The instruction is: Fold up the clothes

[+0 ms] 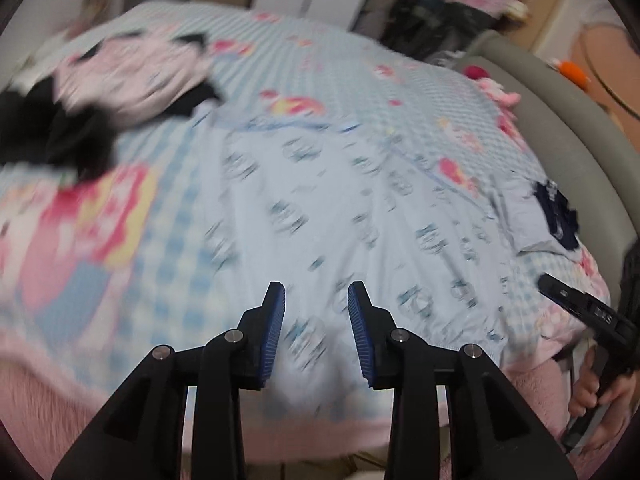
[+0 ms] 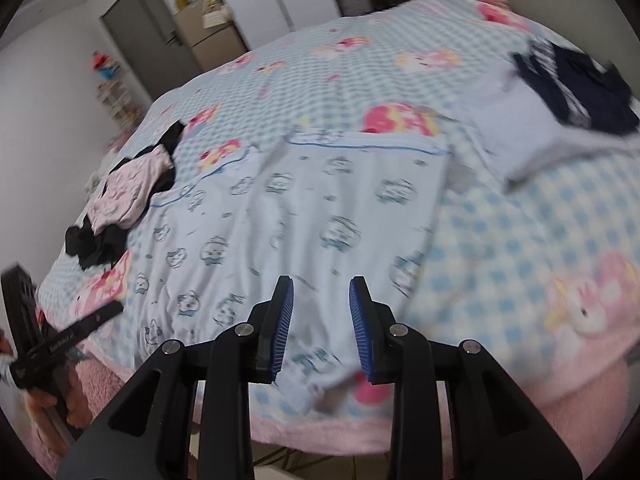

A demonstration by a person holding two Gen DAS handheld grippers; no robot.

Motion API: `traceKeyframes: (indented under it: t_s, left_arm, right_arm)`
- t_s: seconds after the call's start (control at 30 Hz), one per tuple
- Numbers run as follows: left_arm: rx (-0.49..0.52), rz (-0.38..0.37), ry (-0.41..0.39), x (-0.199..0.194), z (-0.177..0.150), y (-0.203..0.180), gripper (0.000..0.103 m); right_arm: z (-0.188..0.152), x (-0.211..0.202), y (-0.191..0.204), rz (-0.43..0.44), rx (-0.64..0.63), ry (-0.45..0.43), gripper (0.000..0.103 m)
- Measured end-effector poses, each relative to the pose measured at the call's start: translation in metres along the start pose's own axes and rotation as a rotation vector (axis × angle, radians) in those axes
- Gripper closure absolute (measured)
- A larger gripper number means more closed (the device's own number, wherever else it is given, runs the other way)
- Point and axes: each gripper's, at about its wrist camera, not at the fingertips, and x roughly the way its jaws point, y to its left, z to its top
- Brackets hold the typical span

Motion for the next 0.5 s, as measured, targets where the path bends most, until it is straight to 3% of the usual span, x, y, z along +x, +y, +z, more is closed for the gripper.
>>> traceKeyframes:
  t_s: [0.2, 0.27, 0.5]
  left_arm:
    - [0.08, 0.001, 0.068, 0.032, 0.034, -0.012, 0.068]
    - [0.087, 0.003, 0.084, 0.041, 0.046, -0.009, 0.068]
    - [0.086, 0.004, 0.073, 0.07, 0.093, 0.018, 0.068]
  right_arm:
    - [0.025, 0.022, 0.023, 0.046, -0.096, 0.033, 0.073]
    - [0.033, 0.03, 0.031, 0.061, -0.128, 0.044, 0.067]
    - [0.082, 0.076, 0.06, 0.072, -0.212, 0.095, 0.066]
